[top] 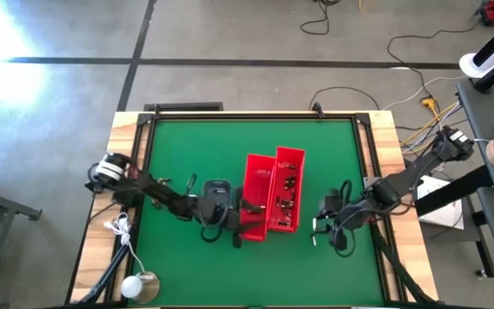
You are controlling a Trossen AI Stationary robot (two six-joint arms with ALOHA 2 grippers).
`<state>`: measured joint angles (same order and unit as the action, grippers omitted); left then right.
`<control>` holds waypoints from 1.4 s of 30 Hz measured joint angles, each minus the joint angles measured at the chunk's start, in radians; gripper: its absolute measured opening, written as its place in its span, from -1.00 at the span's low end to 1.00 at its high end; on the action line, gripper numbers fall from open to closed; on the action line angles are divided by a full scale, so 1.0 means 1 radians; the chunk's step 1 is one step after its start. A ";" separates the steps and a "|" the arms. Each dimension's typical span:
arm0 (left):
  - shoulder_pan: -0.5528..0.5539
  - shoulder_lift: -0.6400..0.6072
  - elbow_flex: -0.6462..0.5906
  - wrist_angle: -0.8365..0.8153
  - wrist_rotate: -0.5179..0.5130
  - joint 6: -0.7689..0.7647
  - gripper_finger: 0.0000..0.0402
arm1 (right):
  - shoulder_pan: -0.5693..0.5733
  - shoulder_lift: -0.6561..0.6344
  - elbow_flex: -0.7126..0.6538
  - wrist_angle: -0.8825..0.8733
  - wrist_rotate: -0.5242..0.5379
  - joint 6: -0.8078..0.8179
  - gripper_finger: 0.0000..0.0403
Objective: Sort batteries
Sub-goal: Put the silver battery into the gray bin
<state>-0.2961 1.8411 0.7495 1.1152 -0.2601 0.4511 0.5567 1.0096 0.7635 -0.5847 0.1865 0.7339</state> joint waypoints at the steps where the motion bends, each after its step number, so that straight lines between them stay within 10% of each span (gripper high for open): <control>1: 0.001 0.017 0.023 -0.010 -0.025 0.021 -0.26 | -0.001 -0.001 0.000 0.037 -0.002 -0.017 -0.06; 15: -0.033 0.154 0.428 -0.491 -0.411 0.269 0.07 | -0.016 0.062 0.000 0.485 0.105 -0.143 -0.04; 42: -0.081 0.146 0.466 -0.276 -0.265 0.350 -0.24 | -0.041 0.117 -0.001 0.680 0.156 -0.144 -0.06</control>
<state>-0.3771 1.9873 1.2160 0.8394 -0.5250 0.8007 0.5159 1.1263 0.7624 0.0948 0.3424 0.5903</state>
